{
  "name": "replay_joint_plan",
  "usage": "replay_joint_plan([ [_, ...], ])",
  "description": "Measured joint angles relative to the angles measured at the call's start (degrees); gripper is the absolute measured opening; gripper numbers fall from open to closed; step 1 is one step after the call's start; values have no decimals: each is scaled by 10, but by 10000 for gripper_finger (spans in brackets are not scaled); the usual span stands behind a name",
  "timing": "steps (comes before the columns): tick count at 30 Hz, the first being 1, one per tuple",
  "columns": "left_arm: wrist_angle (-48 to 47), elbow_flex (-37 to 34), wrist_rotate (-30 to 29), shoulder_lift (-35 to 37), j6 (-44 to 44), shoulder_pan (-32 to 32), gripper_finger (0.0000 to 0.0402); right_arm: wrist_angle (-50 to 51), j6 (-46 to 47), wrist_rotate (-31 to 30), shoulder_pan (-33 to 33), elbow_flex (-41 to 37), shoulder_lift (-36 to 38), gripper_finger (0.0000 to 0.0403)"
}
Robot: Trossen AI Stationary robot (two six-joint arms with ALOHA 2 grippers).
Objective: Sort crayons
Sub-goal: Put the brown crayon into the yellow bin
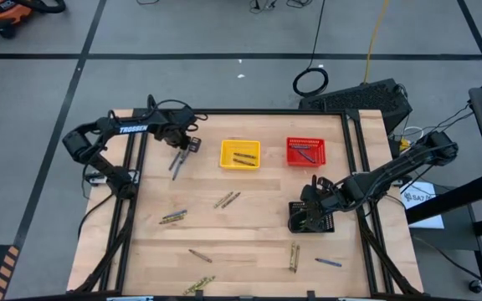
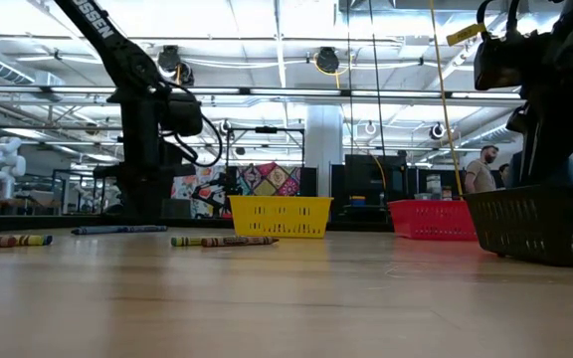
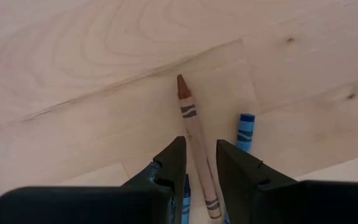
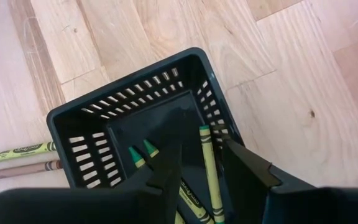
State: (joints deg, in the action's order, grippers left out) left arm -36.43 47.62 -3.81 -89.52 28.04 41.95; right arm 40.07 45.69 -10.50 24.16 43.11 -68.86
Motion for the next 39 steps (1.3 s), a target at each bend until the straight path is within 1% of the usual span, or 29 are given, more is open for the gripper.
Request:
replay_joint_plan([
  [6, 2, 3, 4, -47, 1, 0, 85, 0, 1, 0, 0, 0, 0, 105],
  [11, 7, 3, 3, -60, 0, 0, 85, 0, 1, 0, 0, 0, 0, 105],
  [14, 11, 2, -5, -61, 0, -1, 81, 0, 1, 0, 0, 0, 0, 105],
  [16, 13, 2, -6, -61, 0, -1, 71, -1, 1, 0, 0, 0, 0, 105],
  [23, 21, 1, 8, -62, 0, 0, 10, -13, -2, 0, 0, 0, 0, 105],
  [29, 24, 1, 13, -59, 13, 0, 7, -13, -3, 0, 0, 0, 0, 105],
  [34, 24, 4, 20, -44, 14, 0, 7, -13, -3, 0, 0, 0, 0, 105],
  [39, 42, 9, 48, -14, 12, -1, 7, -13, -3, -1, 0, 0, 0, 105],
])
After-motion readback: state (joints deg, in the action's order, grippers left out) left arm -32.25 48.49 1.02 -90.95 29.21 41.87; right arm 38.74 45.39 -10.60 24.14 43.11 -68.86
